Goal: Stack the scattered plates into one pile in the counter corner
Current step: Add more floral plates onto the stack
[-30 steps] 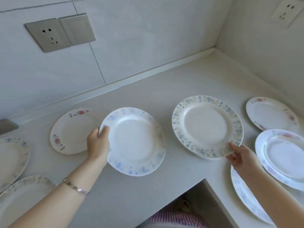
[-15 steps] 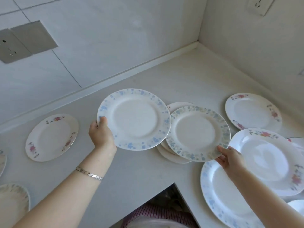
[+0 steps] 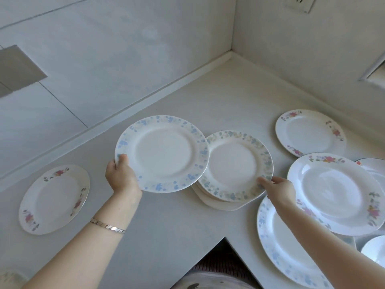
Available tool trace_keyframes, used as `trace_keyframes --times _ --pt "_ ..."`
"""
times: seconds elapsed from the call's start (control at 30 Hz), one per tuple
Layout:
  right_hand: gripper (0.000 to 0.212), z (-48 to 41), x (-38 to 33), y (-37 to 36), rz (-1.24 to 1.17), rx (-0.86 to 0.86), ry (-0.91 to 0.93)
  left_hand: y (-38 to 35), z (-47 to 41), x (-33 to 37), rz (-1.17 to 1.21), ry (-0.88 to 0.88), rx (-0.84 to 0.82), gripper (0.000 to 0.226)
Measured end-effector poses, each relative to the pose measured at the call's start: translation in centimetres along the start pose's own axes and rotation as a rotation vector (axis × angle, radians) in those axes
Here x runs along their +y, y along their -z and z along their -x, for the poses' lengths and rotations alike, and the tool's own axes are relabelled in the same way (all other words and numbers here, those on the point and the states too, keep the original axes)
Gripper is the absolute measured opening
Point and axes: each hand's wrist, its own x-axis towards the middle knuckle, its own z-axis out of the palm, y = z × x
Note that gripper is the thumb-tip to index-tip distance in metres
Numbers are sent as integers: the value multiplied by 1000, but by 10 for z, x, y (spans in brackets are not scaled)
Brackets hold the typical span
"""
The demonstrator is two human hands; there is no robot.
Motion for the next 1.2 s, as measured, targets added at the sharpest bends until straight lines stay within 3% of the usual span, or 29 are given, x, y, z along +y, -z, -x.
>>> trace_keyframes --times 0.1,0.17,0.23,0.33,0.6,0.73,0.8,0.87,0.93,1.07,1.2 --pt "31 -3 -3 -3 207 -20 98 -4 -7 2 -1 -5 -16 28" --pt "56 -8 -2 -6 257 -1 153 -7 -9 2 3 -1 -29 29" --pt "77 -10 -5 -13 244 -20 201 -10 -11 2 3 4 -39 30" --pt "86 -13 -16 -28 128 -75 180 -15 -13 2 -7 11 -46 29" --pt "83 -18 -13 -28 29 -97 141 -19 -15 -8 -63 40 -63 32" --pt "62 -5 -20 -22 2 92 234 -29 1 -11 -99 66 -156 33" --pt "40 2 -35 -18 -102 26 258 -39 11 -15 -120 96 -227 31" --pt "34 3 -47 -14 -196 -126 185 -52 21 -20 -152 130 -324 29" --pt "31 -3 -51 -9 -131 -162 155 -67 29 -28 -204 140 -435 28" --pt "20 -16 -35 9 37 -41 164 -93 36 -40 -529 -27 -675 18" --pt "24 -19 -19 18 83 -1 163 -104 38 -43 -1130 -301 -815 43"
